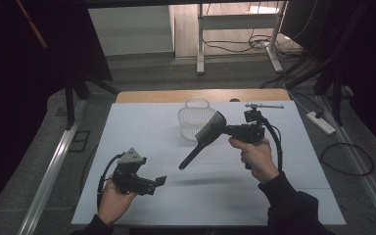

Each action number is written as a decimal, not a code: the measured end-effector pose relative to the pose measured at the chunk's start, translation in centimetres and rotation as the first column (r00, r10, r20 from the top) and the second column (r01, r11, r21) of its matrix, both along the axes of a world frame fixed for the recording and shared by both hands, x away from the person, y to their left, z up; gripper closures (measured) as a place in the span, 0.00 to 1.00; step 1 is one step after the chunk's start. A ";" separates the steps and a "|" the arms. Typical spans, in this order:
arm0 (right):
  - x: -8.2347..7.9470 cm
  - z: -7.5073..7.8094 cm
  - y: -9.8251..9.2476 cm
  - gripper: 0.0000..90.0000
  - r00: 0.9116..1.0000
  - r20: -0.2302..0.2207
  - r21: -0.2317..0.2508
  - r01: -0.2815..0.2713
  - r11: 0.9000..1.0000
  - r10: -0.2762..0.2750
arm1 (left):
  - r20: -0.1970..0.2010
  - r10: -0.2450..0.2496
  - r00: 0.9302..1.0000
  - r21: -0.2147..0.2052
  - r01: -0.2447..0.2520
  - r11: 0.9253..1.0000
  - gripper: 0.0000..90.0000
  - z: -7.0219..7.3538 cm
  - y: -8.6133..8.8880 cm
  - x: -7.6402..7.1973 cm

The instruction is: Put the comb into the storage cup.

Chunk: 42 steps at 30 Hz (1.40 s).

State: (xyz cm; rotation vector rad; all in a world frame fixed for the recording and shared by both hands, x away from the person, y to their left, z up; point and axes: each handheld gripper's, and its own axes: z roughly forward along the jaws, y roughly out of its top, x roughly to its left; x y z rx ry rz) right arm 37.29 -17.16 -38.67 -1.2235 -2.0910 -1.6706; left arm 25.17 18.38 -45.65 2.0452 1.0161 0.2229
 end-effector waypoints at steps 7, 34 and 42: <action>0.5 0.3 -0.3 0.93 1.000 0.011 0.001 0.015 1.000 -0.015 | -0.002 -0.013 1.000 -0.006 0.013 1.000 0.00 -0.2 0.9 -0.7; 3.8 2.4 0.1 0.93 0.996 0.040 -0.002 0.081 0.997 -0.081 | -0.007 0.035 0.999 -0.031 -0.035 0.999 0.00 -0.7 4.6 -3.7; 5.1 3.0 0.0 0.93 0.993 0.041 0.013 0.114 0.993 -0.115 | 0.003 0.055 0.998 -0.033 -0.055 0.998 0.00 -0.8 5.4 -4.4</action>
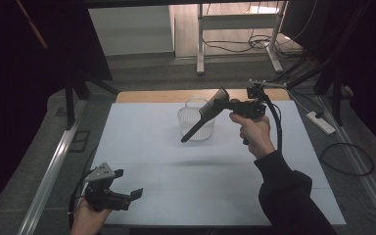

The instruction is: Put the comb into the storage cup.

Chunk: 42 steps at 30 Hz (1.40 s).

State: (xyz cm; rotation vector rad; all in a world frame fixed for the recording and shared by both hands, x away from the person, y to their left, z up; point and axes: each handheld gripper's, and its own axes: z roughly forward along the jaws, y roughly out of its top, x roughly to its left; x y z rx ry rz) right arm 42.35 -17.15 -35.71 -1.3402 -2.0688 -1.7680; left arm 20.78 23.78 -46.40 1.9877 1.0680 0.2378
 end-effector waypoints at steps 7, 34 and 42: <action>0.7 0.4 -0.1 0.93 1.000 0.010 -0.004 0.028 1.000 -0.028 | 0.006 0.006 1.000 0.001 -0.006 1.000 0.00 -0.1 0.5 -0.6; 4.0 1.1 -0.2 0.93 0.987 0.049 -0.034 0.156 0.987 -0.155 | 0.050 0.042 0.998 0.017 -0.042 0.999 0.00 0.2 1.9 -2.8; 4.7 0.7 0.1 0.93 0.984 0.059 -0.058 0.173 0.983 -0.169 | 0.045 0.045 0.998 0.015 -0.045 0.999 0.00 0.3 2.0 -3.2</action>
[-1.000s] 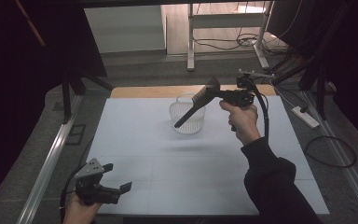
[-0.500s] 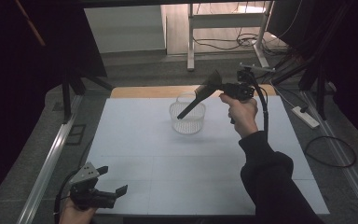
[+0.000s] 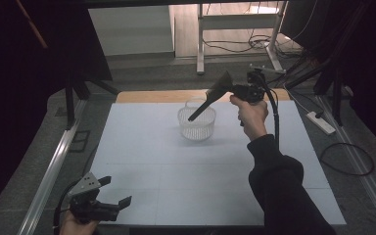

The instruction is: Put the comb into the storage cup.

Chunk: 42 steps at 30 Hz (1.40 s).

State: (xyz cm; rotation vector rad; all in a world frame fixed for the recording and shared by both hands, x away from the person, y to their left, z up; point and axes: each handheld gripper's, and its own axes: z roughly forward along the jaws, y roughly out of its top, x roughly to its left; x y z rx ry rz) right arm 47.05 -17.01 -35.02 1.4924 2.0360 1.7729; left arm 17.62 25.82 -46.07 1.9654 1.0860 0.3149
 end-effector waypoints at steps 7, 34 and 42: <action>0.5 -0.5 0.3 0.93 1.000 0.002 -0.022 0.011 1.000 -0.011 | -0.002 0.006 1.000 -0.002 -0.006 1.000 0.00 0.0 0.1 -0.2; 1.3 -4.2 2.7 0.93 0.999 -0.032 -0.089 -0.016 0.996 0.013 | -0.056 0.031 0.998 0.044 -0.028 0.999 0.00 -0.1 -0.3 0.4; 1.3 -5.4 3.0 0.93 0.999 -0.038 -0.092 -0.015 0.996 0.012 | -0.059 0.030 0.998 0.037 -0.028 0.999 0.00 -0.1 -0.3 0.5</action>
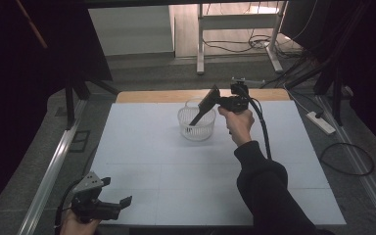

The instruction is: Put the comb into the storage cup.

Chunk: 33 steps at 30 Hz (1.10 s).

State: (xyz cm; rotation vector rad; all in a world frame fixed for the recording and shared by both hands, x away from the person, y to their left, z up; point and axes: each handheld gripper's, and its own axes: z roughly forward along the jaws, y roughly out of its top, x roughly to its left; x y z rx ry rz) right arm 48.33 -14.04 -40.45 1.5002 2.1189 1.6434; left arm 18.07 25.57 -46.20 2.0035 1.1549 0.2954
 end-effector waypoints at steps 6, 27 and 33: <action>0.0 -0.9 0.1 0.93 1.000 -0.013 0.004 0.003 1.000 -0.003 | -0.001 0.004 1.000 -0.008 -0.004 1.000 0.00 0.0 0.1 0.0; 0.3 -3.5 -1.5 0.93 0.996 -0.080 0.079 0.042 0.996 -0.035 | -0.005 0.013 1.000 -0.016 -0.013 1.000 0.00 0.0 0.2 0.0; 0.3 -4.1 -1.9 0.92 0.994 -0.090 0.069 0.060 0.996 -0.054 | -0.005 0.013 1.000 -0.015 -0.013 1.000 0.00 0.0 0.2 0.0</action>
